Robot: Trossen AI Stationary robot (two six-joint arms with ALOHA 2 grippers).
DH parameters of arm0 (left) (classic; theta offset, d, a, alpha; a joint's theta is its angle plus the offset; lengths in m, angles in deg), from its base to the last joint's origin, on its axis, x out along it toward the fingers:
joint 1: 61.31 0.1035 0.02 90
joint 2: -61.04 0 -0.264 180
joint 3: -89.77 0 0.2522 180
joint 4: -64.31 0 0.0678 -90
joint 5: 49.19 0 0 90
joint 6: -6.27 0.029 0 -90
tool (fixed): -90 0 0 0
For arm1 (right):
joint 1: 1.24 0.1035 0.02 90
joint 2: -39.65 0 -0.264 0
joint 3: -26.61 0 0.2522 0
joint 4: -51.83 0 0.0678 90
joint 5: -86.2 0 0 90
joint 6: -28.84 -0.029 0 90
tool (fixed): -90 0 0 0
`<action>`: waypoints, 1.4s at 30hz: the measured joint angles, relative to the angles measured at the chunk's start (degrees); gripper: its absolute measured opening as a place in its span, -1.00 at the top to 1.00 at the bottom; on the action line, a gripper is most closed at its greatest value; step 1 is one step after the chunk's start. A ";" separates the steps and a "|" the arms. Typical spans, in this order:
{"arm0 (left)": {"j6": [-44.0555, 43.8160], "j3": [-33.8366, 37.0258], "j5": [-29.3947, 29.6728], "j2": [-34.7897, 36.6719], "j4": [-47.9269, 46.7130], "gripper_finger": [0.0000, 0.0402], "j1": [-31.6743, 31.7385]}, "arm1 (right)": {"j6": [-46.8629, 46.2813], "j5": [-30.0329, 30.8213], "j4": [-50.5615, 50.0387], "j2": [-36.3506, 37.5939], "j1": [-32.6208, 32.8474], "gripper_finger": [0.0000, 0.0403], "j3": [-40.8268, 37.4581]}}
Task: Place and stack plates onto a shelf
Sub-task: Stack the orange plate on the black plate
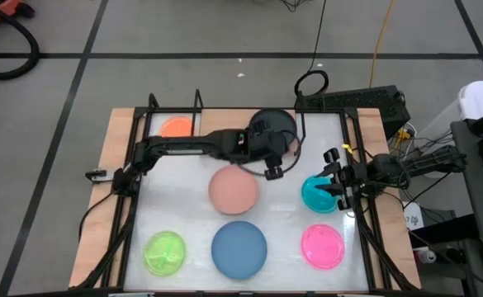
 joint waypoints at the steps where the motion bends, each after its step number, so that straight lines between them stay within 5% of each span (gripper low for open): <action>1: -0.15 -0.47 1.48 0.58 -0.51 0.03 -1.29 | 0.00 0.00 -0.72 -0.19 0.00 0.45 0.01; 9: -5.27 4.71 18.01 3.83 -5.64 0.03 -9.85 | -2.92 -0.02 -4.92 -4.88 0.02 0.45 0.01; 17: -18.30 26.03 25.92 15.08 -0.41 0.03 -13.77 | -8.49 -0.22 -5.20 -9.54 0.02 0.45 0.01; 30: -24.31 73.39 22.36 36.59 54.78 0.03 -17.63 | -9.00 1.27 -3.94 -22.93 0.02 0.45 2.16; 35: -22.74 81.78 21.16 37.16 70.32 0.03 -17.54 | -3.61 3.30 -6.53 -33.09 0.06 0.45 7.55; 42: -21.94 82.14 17.47 37.45 70.73 0.03 -17.36 | 0.45 8.75 -16.19 -48.73 -1.14 0.45 18.15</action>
